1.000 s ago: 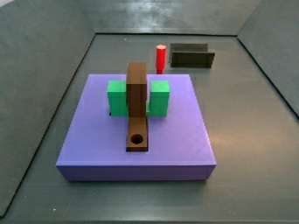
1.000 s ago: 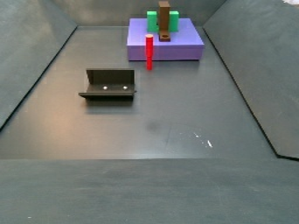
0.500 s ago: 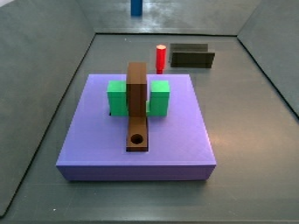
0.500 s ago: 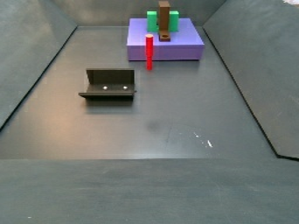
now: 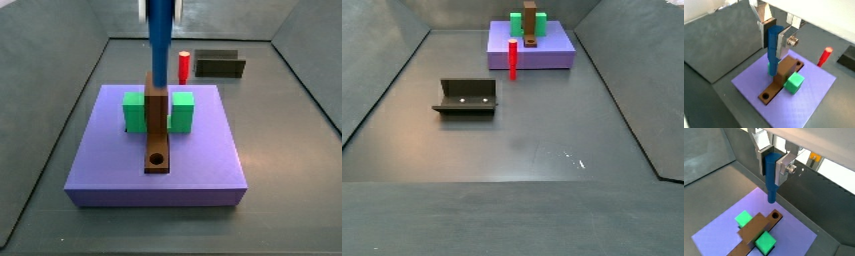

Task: Pick up the blue object. Move up. Move to above the board. Insert the blue object.
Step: Insert the blue object.

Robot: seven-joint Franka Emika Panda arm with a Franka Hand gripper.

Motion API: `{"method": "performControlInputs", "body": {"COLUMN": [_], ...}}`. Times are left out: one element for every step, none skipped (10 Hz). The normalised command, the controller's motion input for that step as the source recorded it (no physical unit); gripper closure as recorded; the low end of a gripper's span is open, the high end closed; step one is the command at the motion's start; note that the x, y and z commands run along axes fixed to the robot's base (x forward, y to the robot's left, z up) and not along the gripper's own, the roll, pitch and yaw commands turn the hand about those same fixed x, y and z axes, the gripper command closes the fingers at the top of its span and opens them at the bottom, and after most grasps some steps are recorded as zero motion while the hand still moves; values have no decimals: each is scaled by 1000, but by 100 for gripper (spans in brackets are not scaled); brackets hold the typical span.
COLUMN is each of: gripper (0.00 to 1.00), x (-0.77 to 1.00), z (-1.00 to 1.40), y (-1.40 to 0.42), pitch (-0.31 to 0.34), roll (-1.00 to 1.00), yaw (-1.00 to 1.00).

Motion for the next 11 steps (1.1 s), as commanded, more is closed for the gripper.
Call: {"method": "performControlInputs", "body": {"gripper": [100, 100, 100, 100, 100, 100, 100, 100, 100, 100, 100], "x": [0, 0, 60, 86, 6, 37, 17, 0, 0, 0, 0], "z": [-766, -746, -626, -551, -494, -406, -234, -257, -243, -220, -229], "y": [-277, -251, -174, -46, -20, -69, -89, -26, -9, 0, 0], "pitch": [-76, -111, -71, -31, -26, -10, -11, -4, 0, 0, 0], "roll": [96, 87, 187, 177, 157, 120, 17, 1, 0, 0, 0], "yaw": [0, 0, 0, 0, 0, 0, 0, 0, 0, 0, 0]}}
